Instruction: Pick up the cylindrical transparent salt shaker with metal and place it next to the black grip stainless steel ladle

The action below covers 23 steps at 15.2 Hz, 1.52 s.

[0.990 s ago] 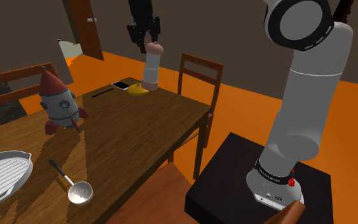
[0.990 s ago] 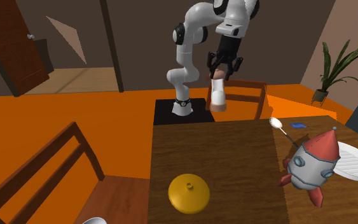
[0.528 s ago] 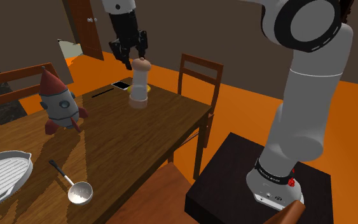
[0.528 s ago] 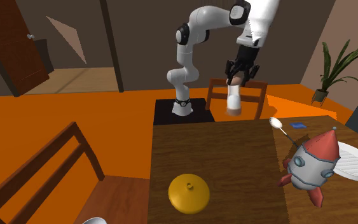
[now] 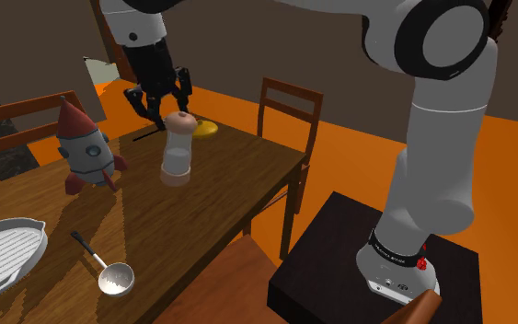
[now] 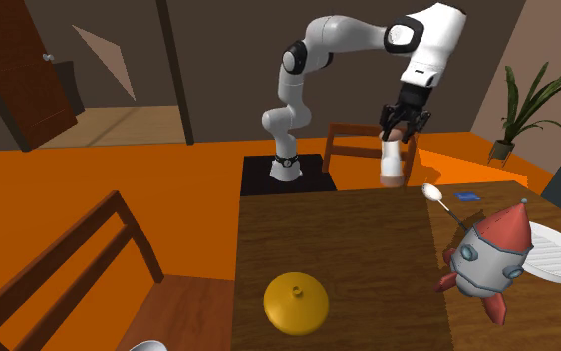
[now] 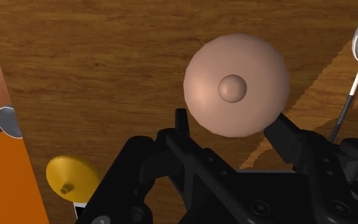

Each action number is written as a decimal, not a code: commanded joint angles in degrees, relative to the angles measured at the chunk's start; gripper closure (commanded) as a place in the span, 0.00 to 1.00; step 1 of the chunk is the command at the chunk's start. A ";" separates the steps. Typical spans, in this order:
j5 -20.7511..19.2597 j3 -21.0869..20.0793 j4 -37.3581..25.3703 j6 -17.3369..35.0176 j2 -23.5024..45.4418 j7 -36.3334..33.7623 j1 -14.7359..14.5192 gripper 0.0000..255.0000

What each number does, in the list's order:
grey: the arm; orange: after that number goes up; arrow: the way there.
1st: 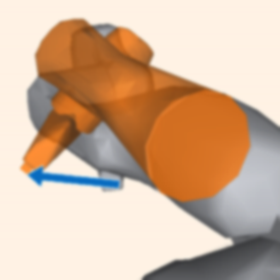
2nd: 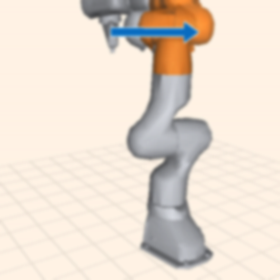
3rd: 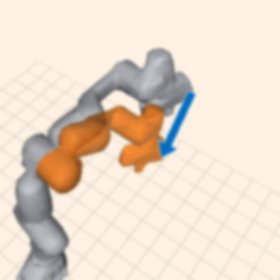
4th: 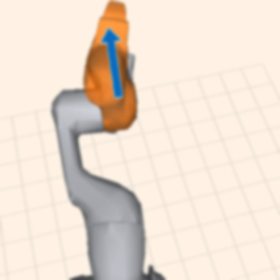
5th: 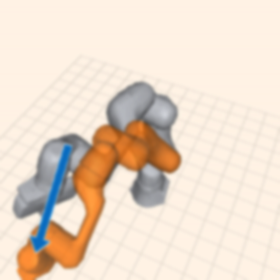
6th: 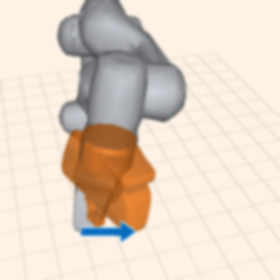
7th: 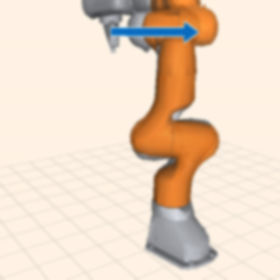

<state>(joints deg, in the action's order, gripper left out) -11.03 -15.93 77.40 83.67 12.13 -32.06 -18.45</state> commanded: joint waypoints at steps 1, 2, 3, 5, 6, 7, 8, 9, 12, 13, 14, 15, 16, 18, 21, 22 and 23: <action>-0.39 -1.01 -0.68 0.45 1.58 -2.94 -1.84 1.00; -0.74 -1.60 -1.54 0.61 2.93 -4.72 -3.06 1.00; -0.65 -1.56 -0.42 1.50 2.69 -4.79 -2.97 1.00; -0.52 -1.52 1.71 3.22 2.27 -4.95 -2.78 1.00; -0.47 -1.51 2.73 4.07 2.09 -5.03 -2.70 1.00; -0.42 -1.49 3.73 4.90 1.93 -5.10 -2.61 1.00; -0.38 -1.48 4.69 5.73 1.79 -5.19 -2.54 1.00; -0.35 -1.46 5.63 6.55 1.67 -5.27 -2.47 1.00; -0.30 -1.41 8.30 8.95 1.40 -5.53 -2.29 1.00; -0.29 -1.39 9.14 9.73 1.35 -5.61 -2.24 1.00; -0.29 -1.38 9.97 10.51 1.31 -5.71 -2.19 1.00; -0.30 -1.36 10.77 11.28 1.28 -5.80 -2.14 1.00; -0.31 -1.34 11.55 12.05 1.27 -5.89 -2.10 1.00; -0.36 -1.31 13.05 13.56 1.30 -6.09 -2.03 1.00; -0.45 -1.26 14.94 15.53 1.41 -6.37 -1.95 1.00; -0.45 -1.26 14.94 15.54 1.41 -6.37 -1.95 1.00; -0.45 -1.26 14.94 15.53 1.41 -6.37 -1.95 1.00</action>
<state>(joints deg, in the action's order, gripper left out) -11.47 -17.18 92.15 98.98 13.54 -38.36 -20.39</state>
